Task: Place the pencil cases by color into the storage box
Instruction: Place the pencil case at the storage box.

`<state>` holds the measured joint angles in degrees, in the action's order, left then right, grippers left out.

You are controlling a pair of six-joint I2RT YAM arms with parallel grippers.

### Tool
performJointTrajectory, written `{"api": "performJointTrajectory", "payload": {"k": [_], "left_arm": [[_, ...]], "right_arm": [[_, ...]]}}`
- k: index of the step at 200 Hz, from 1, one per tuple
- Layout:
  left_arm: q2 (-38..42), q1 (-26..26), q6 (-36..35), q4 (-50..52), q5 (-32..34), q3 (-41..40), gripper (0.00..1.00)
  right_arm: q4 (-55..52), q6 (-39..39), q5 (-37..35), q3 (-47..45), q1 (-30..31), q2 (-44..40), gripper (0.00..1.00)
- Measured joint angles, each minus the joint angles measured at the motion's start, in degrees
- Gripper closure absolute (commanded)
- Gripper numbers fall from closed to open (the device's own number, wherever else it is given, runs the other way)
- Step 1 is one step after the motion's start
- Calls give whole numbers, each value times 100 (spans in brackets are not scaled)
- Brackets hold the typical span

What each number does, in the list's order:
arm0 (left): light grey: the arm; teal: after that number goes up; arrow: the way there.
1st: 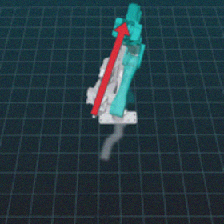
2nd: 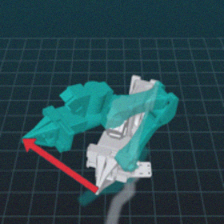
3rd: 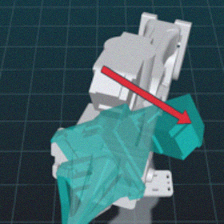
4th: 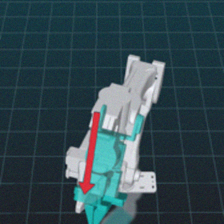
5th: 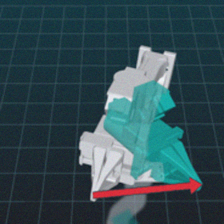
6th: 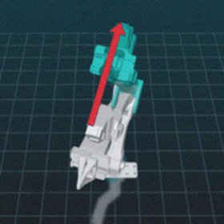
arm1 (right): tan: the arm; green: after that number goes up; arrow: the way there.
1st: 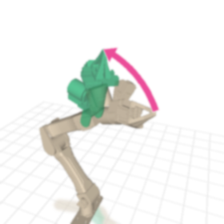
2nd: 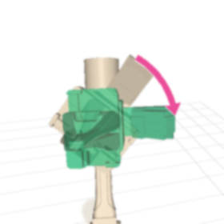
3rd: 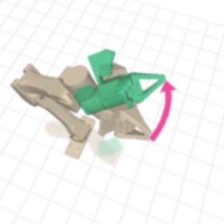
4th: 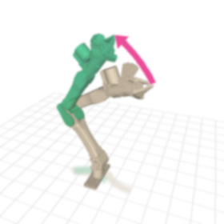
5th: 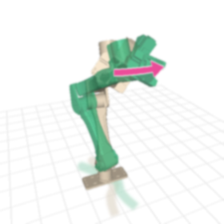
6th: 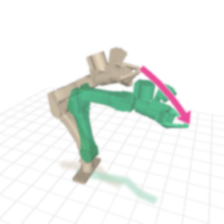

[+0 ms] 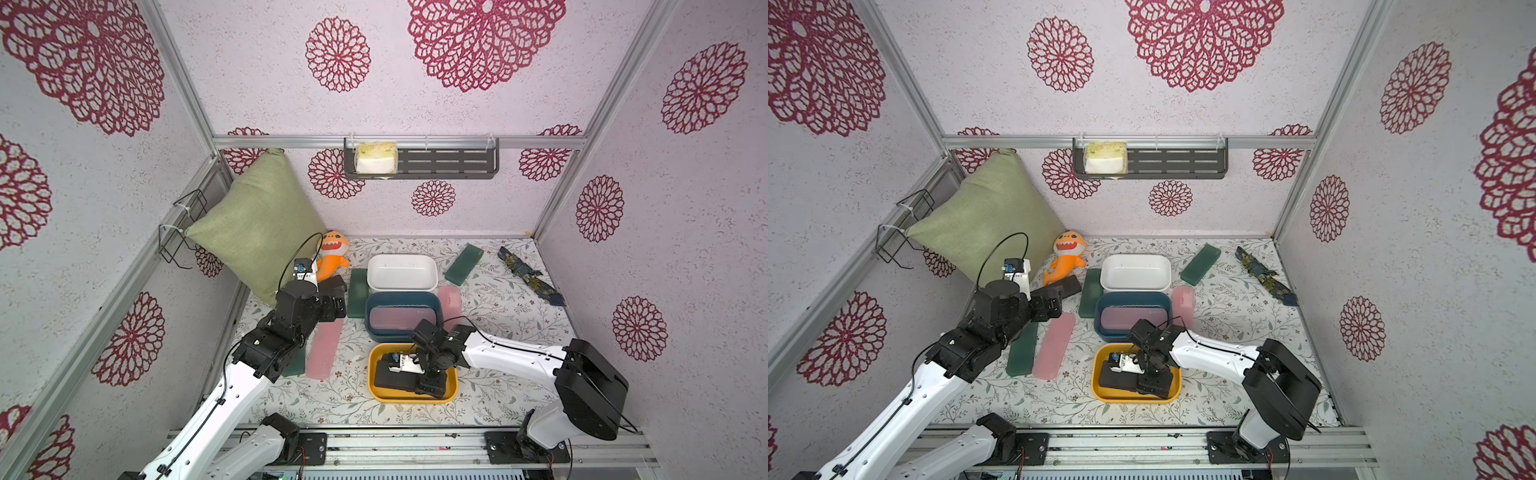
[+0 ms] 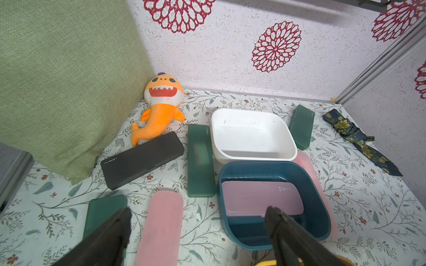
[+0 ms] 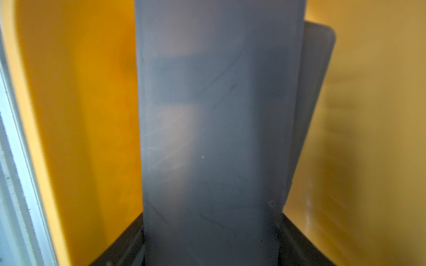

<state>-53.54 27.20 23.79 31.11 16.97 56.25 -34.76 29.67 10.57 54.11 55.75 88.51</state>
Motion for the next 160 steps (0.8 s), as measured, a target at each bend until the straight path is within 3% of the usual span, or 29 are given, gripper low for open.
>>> {"api": "performJointTrajectory", "payload": {"k": [67,160], "left_arm": [[-15,0,-31,-22,-20,0,3],[-254,0,4,166,275,205,2]], "right_arm": [[-330,-33,-133,42,70,-57,10],[-662,-26,-619,149,74,-435,3]]}}
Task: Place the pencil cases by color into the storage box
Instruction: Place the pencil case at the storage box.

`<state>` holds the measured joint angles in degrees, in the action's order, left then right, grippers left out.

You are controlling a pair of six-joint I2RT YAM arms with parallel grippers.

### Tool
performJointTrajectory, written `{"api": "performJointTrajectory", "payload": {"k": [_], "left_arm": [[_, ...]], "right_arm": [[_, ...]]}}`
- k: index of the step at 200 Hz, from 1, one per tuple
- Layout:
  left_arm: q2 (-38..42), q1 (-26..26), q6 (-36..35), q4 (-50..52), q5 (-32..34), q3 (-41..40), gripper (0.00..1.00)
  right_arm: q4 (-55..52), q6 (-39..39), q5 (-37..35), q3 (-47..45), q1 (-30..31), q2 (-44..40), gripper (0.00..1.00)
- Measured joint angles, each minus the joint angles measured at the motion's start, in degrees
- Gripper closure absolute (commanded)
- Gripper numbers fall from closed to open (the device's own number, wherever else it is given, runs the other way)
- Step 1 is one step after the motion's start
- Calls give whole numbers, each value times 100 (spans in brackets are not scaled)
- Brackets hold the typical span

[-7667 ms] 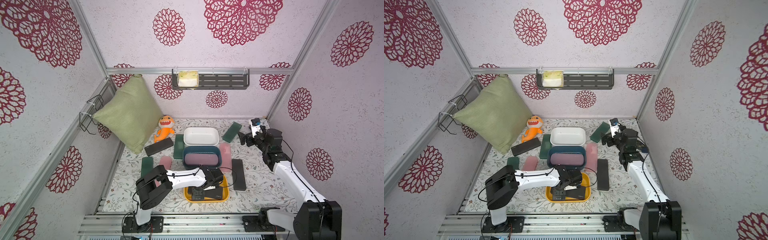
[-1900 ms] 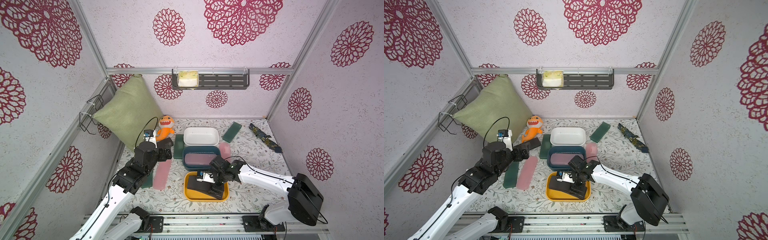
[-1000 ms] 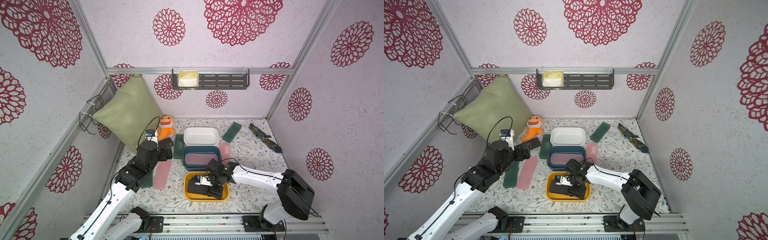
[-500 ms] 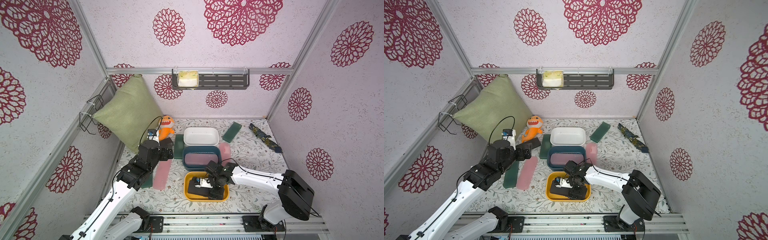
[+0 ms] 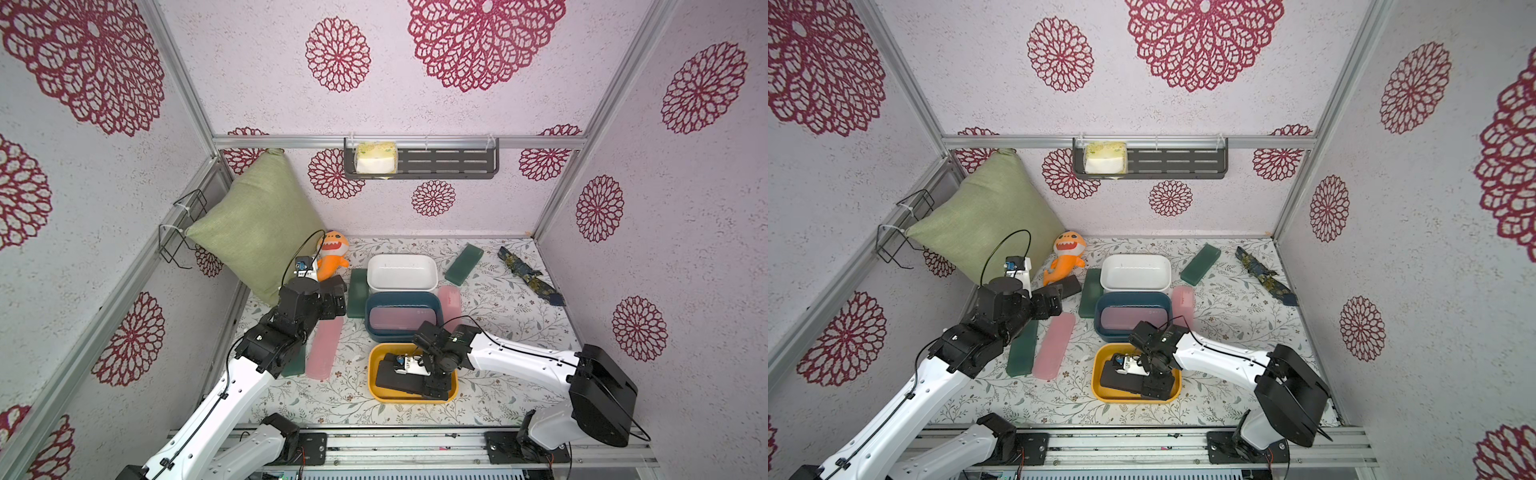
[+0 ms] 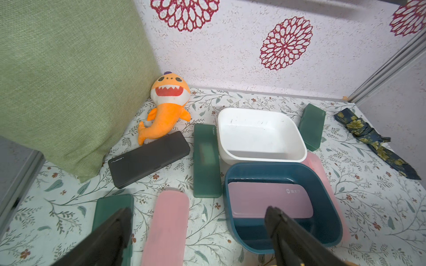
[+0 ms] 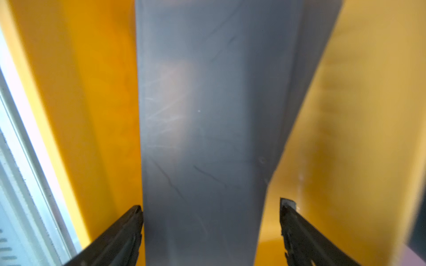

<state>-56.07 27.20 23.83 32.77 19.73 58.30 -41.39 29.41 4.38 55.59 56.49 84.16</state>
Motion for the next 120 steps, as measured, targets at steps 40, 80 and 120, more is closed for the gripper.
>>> {"api": "performJointTrajectory", "payload": {"k": [40,80,120], "left_arm": [[-424,-133,164,398,111,313,3],[-1152,-614,417,1209,-439,772,3],[-2527,-966,450,2124,-1198,946,3]], "right_arm": [[46,9,-168,125,0,-535,1],[444,7,-382,76,-11,-1051,1],[1139,-7,-597,-129,-175,-1462,1]]}}
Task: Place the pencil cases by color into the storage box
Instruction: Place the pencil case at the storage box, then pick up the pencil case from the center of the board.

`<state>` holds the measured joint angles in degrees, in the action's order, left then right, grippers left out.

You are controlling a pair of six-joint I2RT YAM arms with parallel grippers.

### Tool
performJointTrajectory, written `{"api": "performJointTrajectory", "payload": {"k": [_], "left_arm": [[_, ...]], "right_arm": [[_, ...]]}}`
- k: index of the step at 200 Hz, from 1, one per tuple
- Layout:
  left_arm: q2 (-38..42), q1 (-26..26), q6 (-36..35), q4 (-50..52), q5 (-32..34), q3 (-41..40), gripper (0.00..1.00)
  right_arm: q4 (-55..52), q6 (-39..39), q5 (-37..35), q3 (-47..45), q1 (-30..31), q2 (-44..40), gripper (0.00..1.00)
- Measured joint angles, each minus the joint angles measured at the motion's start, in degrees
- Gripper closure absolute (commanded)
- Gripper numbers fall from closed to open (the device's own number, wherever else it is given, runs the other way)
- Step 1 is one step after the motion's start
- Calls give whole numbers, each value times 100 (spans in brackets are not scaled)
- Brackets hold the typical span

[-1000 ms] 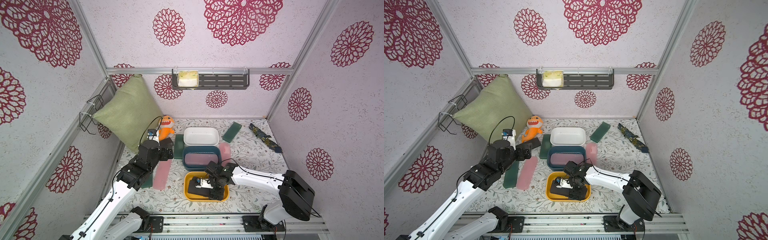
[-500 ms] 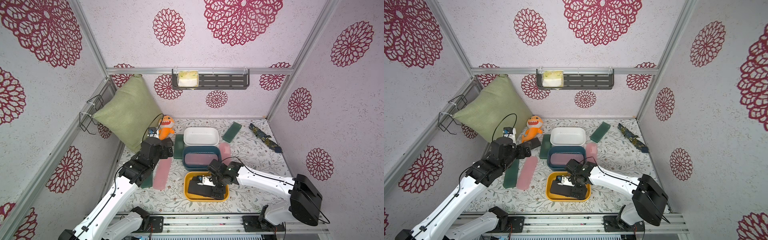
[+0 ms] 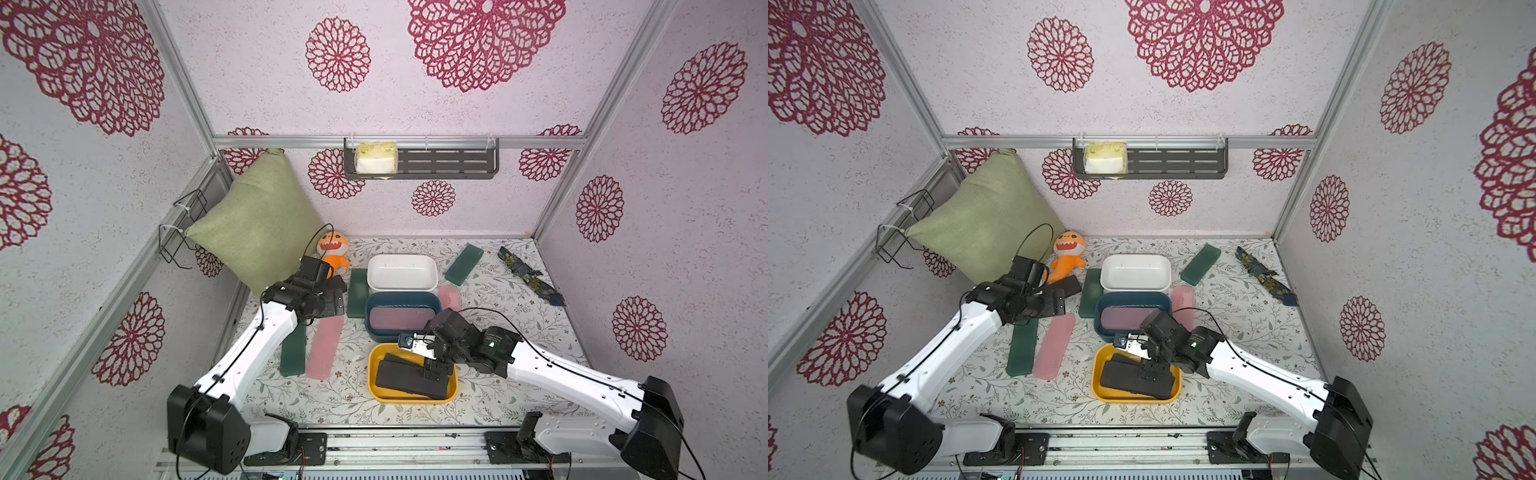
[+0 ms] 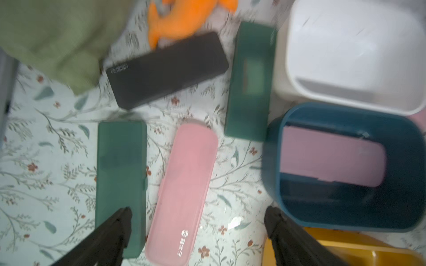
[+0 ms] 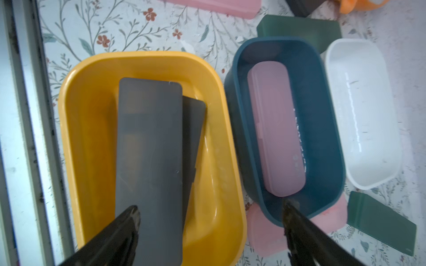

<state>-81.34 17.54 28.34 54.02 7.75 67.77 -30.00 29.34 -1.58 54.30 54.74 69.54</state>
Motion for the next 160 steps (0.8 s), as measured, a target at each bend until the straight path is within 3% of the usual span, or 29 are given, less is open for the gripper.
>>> {"api": "performJointTrajectory", "payload": {"k": [40,160], "left_arm": [[-844,-9,37,240,-372,-81,2],[-2114,-66,66,74,-94,260,3]], "right_arm": [[472,-85,-146,-140,-144,-39,1],[691,-240,-138,-448,-323,-72,1]]}}
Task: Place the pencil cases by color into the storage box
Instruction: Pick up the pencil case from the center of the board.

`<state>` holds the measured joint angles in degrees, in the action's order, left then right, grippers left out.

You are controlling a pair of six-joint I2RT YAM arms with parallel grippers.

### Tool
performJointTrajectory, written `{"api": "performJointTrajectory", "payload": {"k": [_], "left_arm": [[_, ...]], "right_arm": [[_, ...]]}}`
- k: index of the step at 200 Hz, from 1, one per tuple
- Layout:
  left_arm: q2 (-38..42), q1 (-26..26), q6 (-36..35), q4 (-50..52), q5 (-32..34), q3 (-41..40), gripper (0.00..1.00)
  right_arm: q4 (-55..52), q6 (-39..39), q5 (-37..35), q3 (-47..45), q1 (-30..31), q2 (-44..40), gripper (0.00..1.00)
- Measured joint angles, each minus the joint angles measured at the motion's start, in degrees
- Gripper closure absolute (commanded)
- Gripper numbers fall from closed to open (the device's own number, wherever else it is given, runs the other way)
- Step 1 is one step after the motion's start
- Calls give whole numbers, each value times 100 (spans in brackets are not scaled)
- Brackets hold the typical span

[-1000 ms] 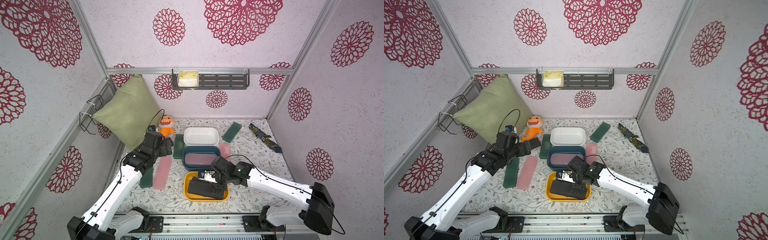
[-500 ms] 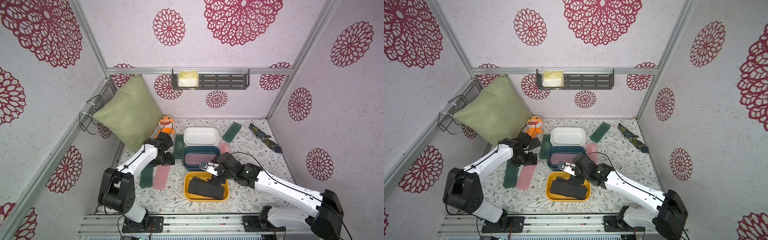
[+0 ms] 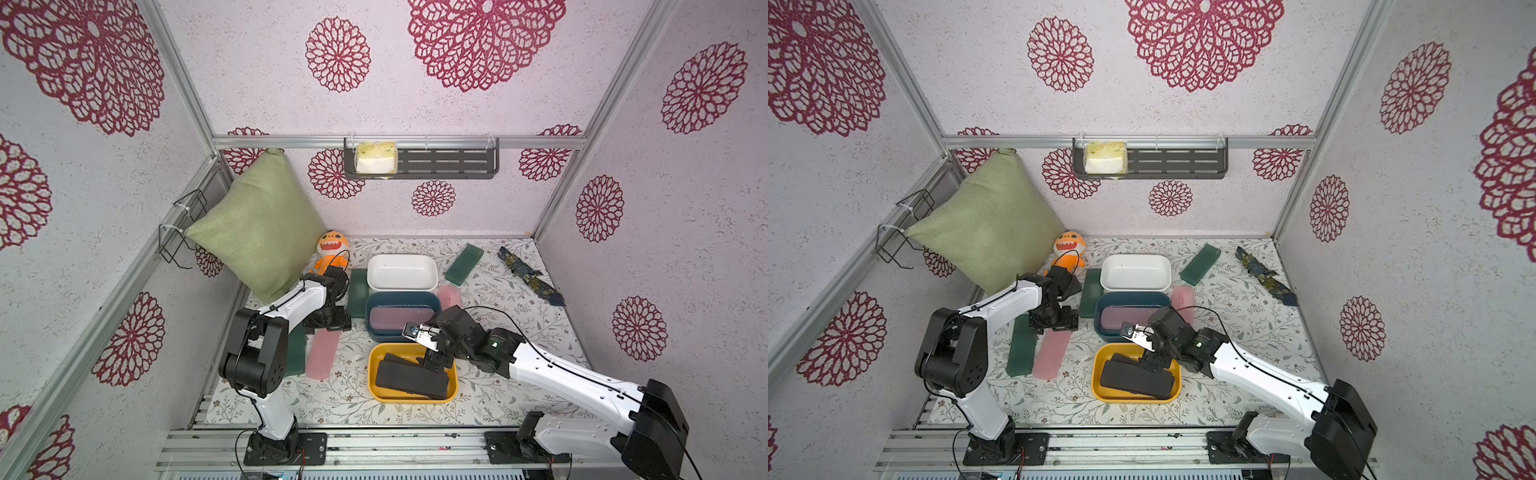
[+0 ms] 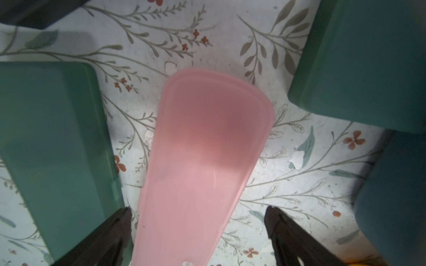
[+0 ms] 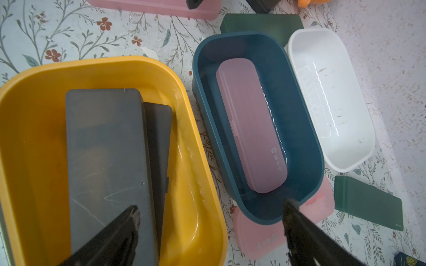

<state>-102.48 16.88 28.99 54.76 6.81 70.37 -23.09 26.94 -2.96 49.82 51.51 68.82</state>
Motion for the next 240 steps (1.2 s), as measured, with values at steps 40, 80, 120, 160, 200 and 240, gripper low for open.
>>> {"api": "performJointTrajectory", "payload": {"k": [40,80,120,160,200,240], "left_arm": [[-275,-68,-188,-197,-15,105,3],[-555,-138,-400,-350,-37,103,3],[-717,-232,-540,-455,-59,96,3],[-704,-243,-540,-511,-144,39,2],[-564,-247,-483,-737,-291,-188,2],[-498,-199,-382,-887,-361,-319,8]], "right_arm": [[4,2,13,-72,-33,-48,1],[4,0,17,-72,-61,-70,1],[2,0,22,-72,-70,-70,1],[0,0,33,-72,-74,-70,1],[-9,0,35,-72,-74,-68,1],[-11,-2,35,-72,-74,-68,1]]}}
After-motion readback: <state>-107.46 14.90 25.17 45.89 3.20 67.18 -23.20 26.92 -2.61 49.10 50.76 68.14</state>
